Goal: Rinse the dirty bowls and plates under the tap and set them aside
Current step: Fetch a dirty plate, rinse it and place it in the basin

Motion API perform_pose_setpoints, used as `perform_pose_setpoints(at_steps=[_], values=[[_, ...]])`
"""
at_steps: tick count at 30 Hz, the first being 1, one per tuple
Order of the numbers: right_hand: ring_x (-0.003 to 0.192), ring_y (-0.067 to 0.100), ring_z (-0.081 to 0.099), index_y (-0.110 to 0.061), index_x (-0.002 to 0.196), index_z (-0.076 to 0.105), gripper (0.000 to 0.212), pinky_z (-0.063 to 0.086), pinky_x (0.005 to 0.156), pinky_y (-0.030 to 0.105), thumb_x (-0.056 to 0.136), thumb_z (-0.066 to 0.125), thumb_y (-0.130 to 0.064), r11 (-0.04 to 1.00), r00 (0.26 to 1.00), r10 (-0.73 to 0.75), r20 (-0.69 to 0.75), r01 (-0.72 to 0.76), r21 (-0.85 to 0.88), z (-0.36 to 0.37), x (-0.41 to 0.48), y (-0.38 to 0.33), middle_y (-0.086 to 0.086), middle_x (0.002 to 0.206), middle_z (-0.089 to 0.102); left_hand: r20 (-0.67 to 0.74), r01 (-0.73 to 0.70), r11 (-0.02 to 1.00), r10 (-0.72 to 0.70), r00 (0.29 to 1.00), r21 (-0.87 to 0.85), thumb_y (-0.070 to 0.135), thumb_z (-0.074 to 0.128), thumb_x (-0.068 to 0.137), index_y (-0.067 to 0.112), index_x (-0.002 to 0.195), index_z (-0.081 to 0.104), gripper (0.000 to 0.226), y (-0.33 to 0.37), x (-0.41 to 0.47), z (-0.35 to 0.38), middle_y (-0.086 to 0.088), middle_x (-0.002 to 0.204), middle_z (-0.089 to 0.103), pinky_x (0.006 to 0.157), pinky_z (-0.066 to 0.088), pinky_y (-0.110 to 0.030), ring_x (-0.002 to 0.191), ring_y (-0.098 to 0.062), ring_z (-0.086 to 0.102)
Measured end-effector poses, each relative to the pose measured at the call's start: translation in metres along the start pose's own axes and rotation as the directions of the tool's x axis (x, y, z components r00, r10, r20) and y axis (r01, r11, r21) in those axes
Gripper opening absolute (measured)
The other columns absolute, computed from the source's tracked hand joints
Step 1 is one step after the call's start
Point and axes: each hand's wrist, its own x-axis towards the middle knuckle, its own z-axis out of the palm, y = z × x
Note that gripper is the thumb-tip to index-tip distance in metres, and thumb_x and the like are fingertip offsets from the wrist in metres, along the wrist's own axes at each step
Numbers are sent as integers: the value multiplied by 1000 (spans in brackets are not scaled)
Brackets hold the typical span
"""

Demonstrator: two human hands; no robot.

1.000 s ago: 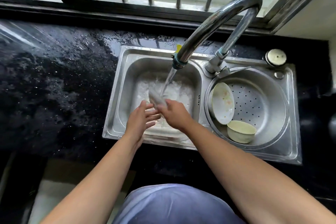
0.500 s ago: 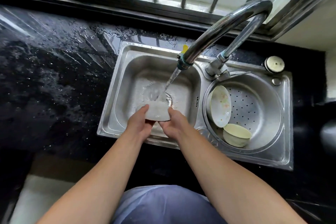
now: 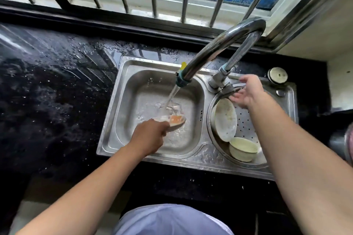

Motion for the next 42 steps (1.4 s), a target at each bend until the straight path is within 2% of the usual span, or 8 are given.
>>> perform_pose_setpoints(at_steps=[3,8,14,19,26,35,40,42], values=[[56,22,59,-17,95,54,15,52,62,27,80,53,-18,989,995,-91,-33,86,-118,11,0,-8,8,90,59,134,-82,986,62,989,146,18,59,87,26,99,69,17,-2,-9,6,2,99,78,75,50,-34,101,-29,70],[94,21,66,-18,99,65,17,56,82,42,89,55,-28,936,980,-196,-28,178,-304,-31,-16,38,3,107,66,-71,-142,989,144,987,30,12,74,82,31,101,78,28,12,-26,20,7,91,83,66,61,-38,87,-30,77],[80,31,78,-10,108,67,72,64,60,43,73,67,-73,875,948,164,274,-12,-484,-52,-79,116,17,101,76,-246,-405,908,370,896,-108,30,52,90,31,126,68,40,74,-18,37,-4,121,80,65,66,-36,102,-26,79],[104,40,65,-1,110,67,35,49,80,34,97,45,-25,430,933,-347,92,245,-869,-75,-71,107,23,111,70,-169,-524,837,500,849,-158,9,67,93,29,145,58,56,120,-9,65,-11,145,65,95,63,-44,127,-32,67],[82,44,62,-15,113,64,23,38,64,36,97,48,-10,154,681,-729,74,268,-951,-167,-22,38,25,88,67,-10,-428,900,430,903,90,34,46,98,4,145,59,57,137,-21,87,-28,153,52,106,53,-56,136,-46,58],[92,41,59,-13,106,63,32,49,71,41,89,43,5,-255,718,-586,376,277,-927,-147,67,-21,16,105,54,314,-246,921,147,938,301,45,45,88,-2,141,63,73,116,-39,114,-28,149,56,97,57,-56,135,-44,59],[86,41,61,-11,110,61,26,45,67,41,90,50,1,-409,700,-497,513,333,-850,-121,93,-30,17,110,47,336,-186,974,134,932,127,42,67,96,9,165,24,87,114,-37,114,-19,173,6,122,32,-57,160,-40,16],[89,39,61,-13,112,61,25,39,66,38,91,52,-4,-441,689,-451,568,381,-812,-115,100,-31,15,109,49,318,-195,971,143,937,141,41,85,80,5,155,47,92,116,-38,109,-23,166,33,108,50,-57,149,-42,43]])
